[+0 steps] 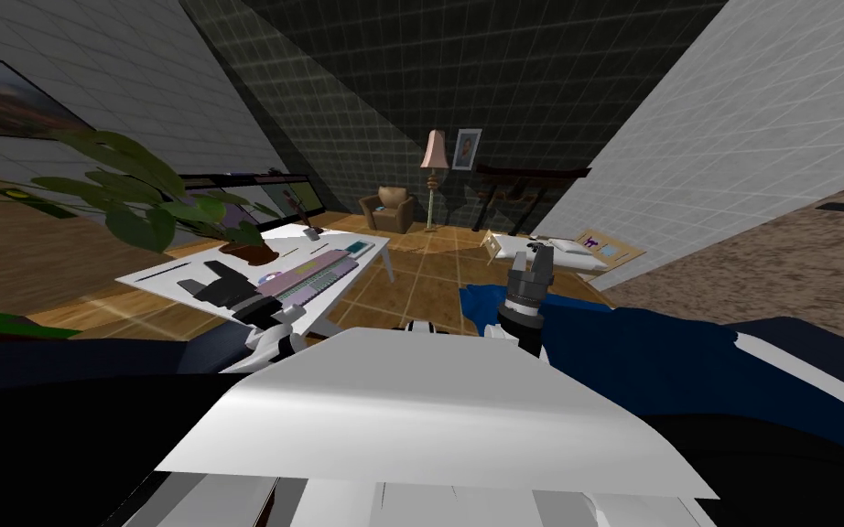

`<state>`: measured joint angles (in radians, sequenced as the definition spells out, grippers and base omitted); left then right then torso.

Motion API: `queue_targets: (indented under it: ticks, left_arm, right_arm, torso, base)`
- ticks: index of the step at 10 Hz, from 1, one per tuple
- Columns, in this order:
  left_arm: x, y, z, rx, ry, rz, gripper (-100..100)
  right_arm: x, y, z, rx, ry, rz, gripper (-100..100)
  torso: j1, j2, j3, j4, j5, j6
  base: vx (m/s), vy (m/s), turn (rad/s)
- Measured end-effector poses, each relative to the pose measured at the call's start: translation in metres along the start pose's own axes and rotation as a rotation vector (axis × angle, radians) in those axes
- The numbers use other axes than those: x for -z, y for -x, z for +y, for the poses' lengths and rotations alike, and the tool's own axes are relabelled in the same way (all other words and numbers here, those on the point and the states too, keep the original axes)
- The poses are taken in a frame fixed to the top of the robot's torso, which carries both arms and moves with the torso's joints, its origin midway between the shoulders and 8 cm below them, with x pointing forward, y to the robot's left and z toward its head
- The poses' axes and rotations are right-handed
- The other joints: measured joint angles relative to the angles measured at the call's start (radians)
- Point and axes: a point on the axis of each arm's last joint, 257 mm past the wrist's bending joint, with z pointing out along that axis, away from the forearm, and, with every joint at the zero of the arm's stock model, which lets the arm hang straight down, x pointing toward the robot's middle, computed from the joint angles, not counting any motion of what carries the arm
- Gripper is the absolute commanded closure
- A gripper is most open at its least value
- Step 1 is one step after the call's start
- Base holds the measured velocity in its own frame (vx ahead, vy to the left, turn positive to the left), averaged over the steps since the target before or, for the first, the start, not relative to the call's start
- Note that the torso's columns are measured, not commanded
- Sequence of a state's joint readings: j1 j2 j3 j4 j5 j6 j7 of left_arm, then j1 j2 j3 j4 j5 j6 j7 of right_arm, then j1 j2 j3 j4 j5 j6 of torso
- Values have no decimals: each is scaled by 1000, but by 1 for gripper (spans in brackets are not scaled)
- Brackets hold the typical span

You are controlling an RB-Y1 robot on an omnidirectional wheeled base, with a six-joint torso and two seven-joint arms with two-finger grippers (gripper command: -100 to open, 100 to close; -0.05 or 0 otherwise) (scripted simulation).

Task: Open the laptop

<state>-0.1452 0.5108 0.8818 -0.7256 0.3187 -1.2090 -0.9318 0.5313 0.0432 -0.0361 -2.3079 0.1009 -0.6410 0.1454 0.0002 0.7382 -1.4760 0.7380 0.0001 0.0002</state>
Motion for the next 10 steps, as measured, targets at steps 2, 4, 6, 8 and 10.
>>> queue_targets:
  ticks: [2,4,6,8,10]
  left_arm:
    - [-16,1,4,-8,5,-5,-100]
    - [-33,3,4,-15,10,-9,-100]
    - [-33,3,4,-15,11,-8,0]
    - [-33,3,5,-15,11,-8,0]
    - [-33,3,5,-15,11,-8,0]
  right_arm:
    - [0,0,0,0,0,0,0]
    - [0,0,0,0,0,0,0]
    - [0,0,0,0,0,0,0]
    - [0,0,0,0,0,0,0]
    - [0,0,0,0,0,0,0]
  torso:
    - [-1,0,0,0,0,0]
    - [0,-1,0,0,0,0]
    - [1,-2,-1,-1,0,0]
    - [0,-1,0,0,0,0]
    - [0,0,0,0,0,0]
  base:
    - [-52,-43,-46]
    - [-31,-21,-26]
    - [0,0,0]
    - [0,0,0]
    - [0,0,0]
